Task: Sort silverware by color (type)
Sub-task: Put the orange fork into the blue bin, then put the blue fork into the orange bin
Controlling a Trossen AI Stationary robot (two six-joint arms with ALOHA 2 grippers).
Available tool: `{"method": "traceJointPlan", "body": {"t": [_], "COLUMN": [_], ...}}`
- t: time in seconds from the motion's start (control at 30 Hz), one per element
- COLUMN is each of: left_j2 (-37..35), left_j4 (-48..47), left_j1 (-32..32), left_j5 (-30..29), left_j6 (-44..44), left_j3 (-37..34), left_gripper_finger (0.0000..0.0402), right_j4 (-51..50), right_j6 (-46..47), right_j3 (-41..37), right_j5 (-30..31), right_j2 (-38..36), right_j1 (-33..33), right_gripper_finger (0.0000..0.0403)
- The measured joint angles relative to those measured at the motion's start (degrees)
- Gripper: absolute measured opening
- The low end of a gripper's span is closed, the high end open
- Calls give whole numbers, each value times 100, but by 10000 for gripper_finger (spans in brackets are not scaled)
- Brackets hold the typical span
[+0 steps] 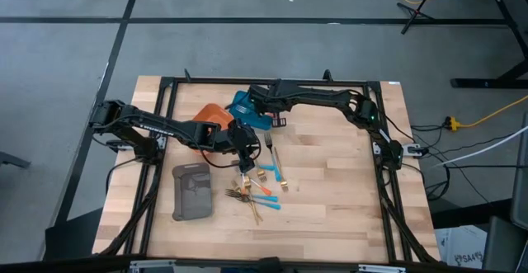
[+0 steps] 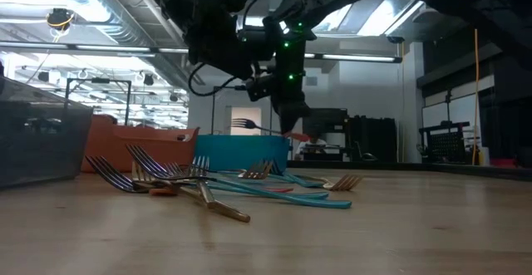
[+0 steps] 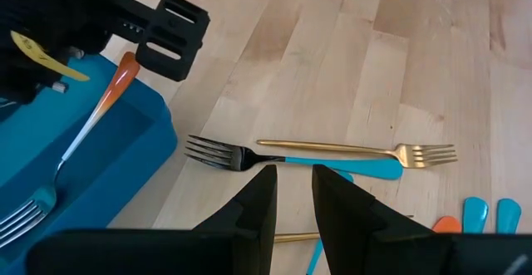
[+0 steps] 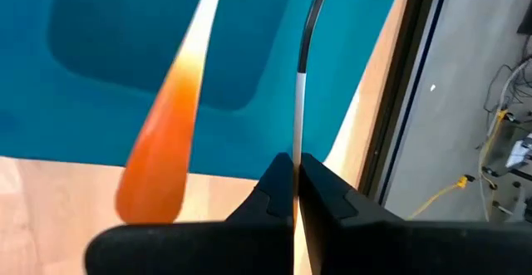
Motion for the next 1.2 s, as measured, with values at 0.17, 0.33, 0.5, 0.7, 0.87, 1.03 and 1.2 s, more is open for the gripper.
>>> {"method": "traceJointPlan", "body": {"t": [0.17,0.33,0.5,0.7,0.87,1.03,1.2], "left_j2": [0,0,0,0,0,0,0], "left_j4": [0,-1,-1,-1,-1,-1,-1], "left_j1": [0,0,-1,0,0,0,0], "left_j5": [0,0,0,0,0,0,0], "left_j6": [0,0,0,0,0,0,0], "left_j3": [0,1,1,0,1,1,0], "left_gripper_finger": [73,73,73,73,73,73,73], "right_j4": [110,139,141,251,422,546,593], "right_j6": [5,-5,-33,-39,-42,-39,-39], "right_j3": [0,0,0,0,0,0,2], "right_j5": [-187,-212,-251,-254,-254,-244,-192], "right_j2": [0,0,0,0,0,0,0], "right_j1": [1,0,-1,1,1,-1,1], "right_gripper_finger": [1,1,1,27,67,89,92]}}
